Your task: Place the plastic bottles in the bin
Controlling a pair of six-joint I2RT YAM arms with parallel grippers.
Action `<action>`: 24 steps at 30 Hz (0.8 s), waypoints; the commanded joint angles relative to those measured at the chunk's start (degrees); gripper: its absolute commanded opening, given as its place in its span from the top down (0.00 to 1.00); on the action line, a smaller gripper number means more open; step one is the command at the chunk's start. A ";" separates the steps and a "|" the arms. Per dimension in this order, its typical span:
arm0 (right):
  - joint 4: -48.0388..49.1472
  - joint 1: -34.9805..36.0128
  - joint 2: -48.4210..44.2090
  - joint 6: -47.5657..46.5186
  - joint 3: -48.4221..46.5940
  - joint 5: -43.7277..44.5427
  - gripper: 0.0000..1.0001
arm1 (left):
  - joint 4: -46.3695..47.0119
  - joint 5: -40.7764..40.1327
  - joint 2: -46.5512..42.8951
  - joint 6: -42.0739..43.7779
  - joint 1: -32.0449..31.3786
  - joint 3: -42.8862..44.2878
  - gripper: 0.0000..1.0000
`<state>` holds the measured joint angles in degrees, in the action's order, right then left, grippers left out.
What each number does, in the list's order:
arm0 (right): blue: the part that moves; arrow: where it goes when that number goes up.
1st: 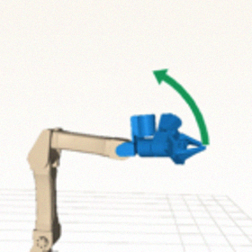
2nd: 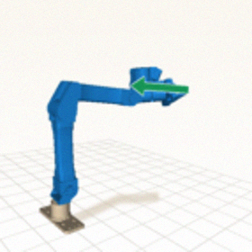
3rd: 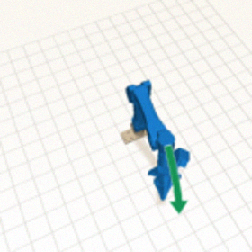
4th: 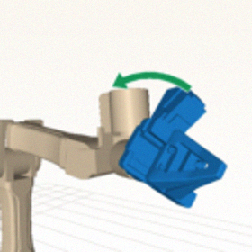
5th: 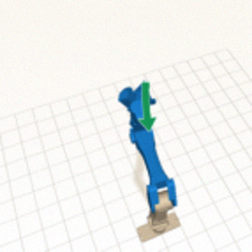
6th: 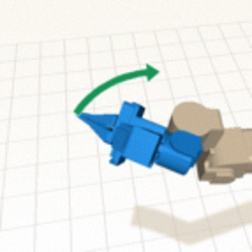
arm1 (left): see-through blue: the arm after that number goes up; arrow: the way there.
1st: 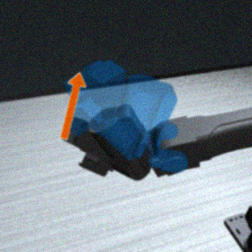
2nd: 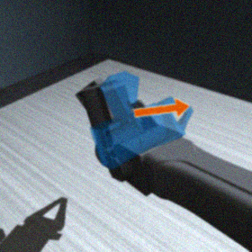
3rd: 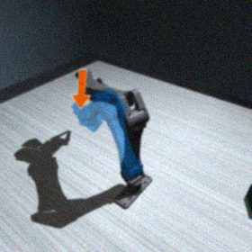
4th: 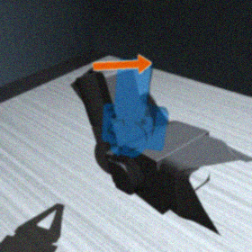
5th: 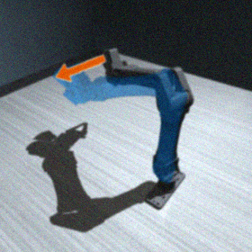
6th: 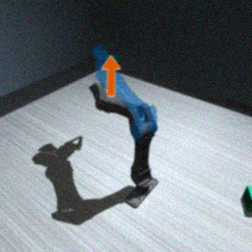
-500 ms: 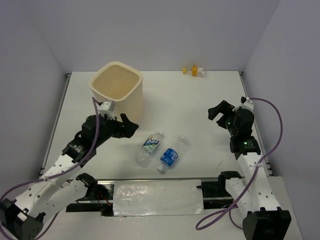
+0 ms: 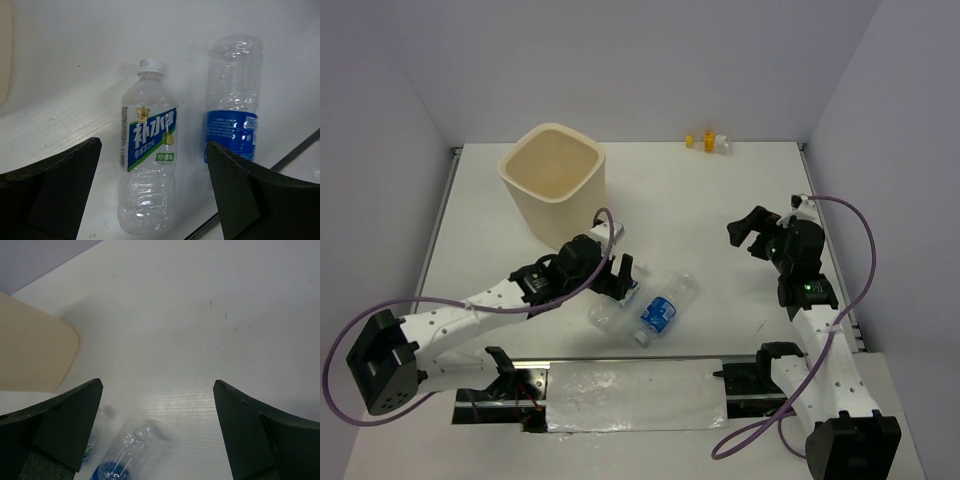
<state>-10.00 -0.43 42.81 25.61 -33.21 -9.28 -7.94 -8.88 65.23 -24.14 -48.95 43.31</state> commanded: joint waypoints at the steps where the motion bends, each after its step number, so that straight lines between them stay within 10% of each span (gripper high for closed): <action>1: 3.06 -0.10 -0.79 -0.83 0.43 -1.36 0.00 | 1.35 -2.98 2.87 0.59 -0.09 0.64 0.01; 17: 0.77 -0.10 0.26 -1.26 -0.54 -1.00 0.00 | 1.97 -1.57 17.82 -1.96 -0.09 1.68 0.01; 24: 0.51 -0.10 -0.53 -1.52 -0.63 -0.74 0.00 | 2.32 0.44 8.79 -0.12 -0.09 3.80 0.46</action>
<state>-10.35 -0.43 42.98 25.21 -33.19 -9.87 -7.60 -8.75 80.34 -25.50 -48.90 43.31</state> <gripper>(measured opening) 0.998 0.686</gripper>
